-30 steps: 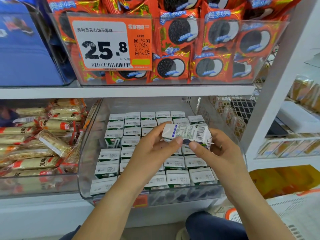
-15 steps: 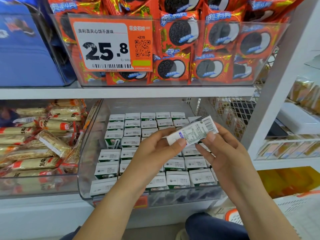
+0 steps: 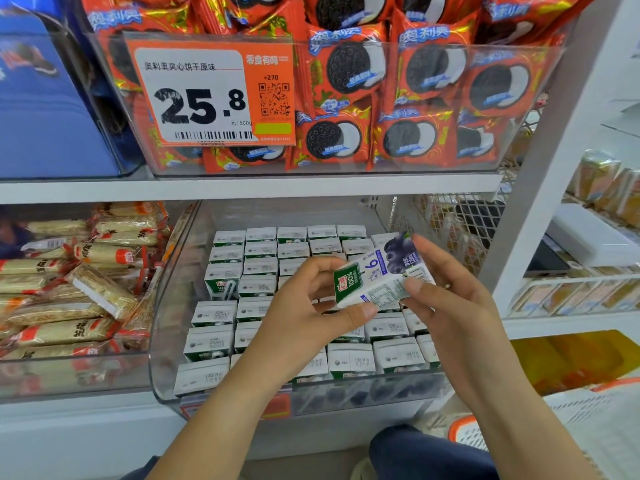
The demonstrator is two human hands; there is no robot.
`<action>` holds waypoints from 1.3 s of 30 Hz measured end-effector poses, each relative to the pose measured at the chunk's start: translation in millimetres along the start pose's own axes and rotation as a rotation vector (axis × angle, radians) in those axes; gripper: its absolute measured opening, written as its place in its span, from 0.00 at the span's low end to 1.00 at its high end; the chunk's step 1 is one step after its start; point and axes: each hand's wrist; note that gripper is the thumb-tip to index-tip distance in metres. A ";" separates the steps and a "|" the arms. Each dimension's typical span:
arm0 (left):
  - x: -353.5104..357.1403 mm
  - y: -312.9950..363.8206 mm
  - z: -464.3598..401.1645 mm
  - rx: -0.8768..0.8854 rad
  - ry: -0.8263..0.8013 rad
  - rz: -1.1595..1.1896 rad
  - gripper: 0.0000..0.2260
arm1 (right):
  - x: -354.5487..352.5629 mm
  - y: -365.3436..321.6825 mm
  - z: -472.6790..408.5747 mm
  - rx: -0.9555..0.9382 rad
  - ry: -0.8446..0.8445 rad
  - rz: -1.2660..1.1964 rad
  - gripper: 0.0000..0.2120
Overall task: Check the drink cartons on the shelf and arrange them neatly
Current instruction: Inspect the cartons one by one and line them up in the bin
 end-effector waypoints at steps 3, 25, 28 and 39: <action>2.3 -1.2 0.5 -0.049 -0.089 -0.039 0.24 | 2.5 2.3 -0.1 0.007 0.035 0.033 0.31; 17.9 -4.0 1.9 0.253 0.322 -0.464 0.16 | 19.2 12.5 0.7 -0.073 0.103 0.357 0.21; 14.1 0.4 2.3 0.259 0.316 -0.239 0.13 | 11.9 12.5 -1.7 0.070 0.105 0.283 0.19; -3.8 3.7 2.0 0.228 0.148 -0.072 0.16 | 5.3 9.6 -2.1 0.068 0.017 0.198 0.19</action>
Point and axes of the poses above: each hand's wrist, its own z-axis away from the middle knuckle, its own x-axis out of the palm, y = z × x, and after that the axes turned 13 degrees about -y, right-handed
